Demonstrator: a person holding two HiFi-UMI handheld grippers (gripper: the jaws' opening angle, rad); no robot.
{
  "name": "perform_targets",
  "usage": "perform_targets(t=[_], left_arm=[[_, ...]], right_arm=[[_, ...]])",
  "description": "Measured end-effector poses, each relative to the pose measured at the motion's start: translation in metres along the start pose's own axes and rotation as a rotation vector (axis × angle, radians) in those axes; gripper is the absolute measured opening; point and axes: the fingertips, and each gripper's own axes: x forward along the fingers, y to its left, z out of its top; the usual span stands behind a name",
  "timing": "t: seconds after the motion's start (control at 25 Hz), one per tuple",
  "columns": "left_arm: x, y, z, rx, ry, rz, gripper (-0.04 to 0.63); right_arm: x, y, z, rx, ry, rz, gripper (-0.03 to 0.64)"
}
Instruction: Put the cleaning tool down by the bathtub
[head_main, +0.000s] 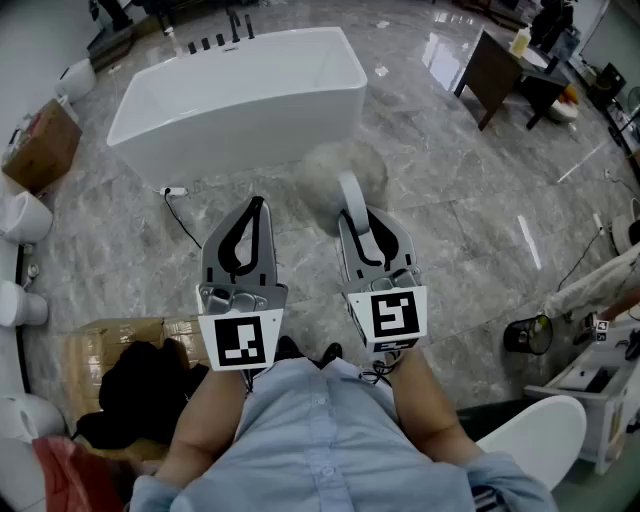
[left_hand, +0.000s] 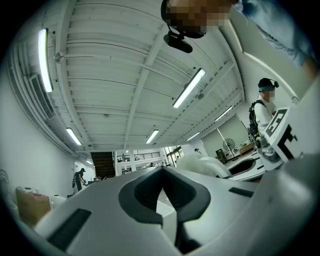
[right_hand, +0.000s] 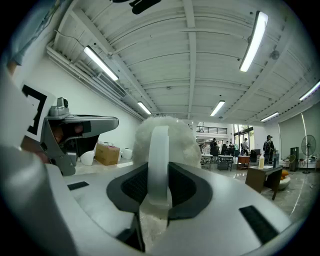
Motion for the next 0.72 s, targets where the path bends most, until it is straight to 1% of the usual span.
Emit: perform_targets(t=[0.24,0.4,0.6,0.72], left_arm=[[0.004,-0.008,-0.003,0.004,0.000,0.014,0.015],[0.008,-0.008,-0.005,0.007,0.010,0.025,0.015],[0.012,0.008,-0.015,0.016,0.037,0.045,0.015],[0.018,0.022,-0.028,0.007,0.050,0.063,0.015]], right_arm=[[0.000,-0.010,-0.005,-0.005,-0.001,0.006,0.104],[0.004,-0.016,-0.007,0.017,-0.007,0.021,0.104],[0.016,-0.024,-0.011,0.028,-0.001,0.012,0.104],[0.029,-0.029,-0.018,0.029,0.018,-0.002,0.104]])
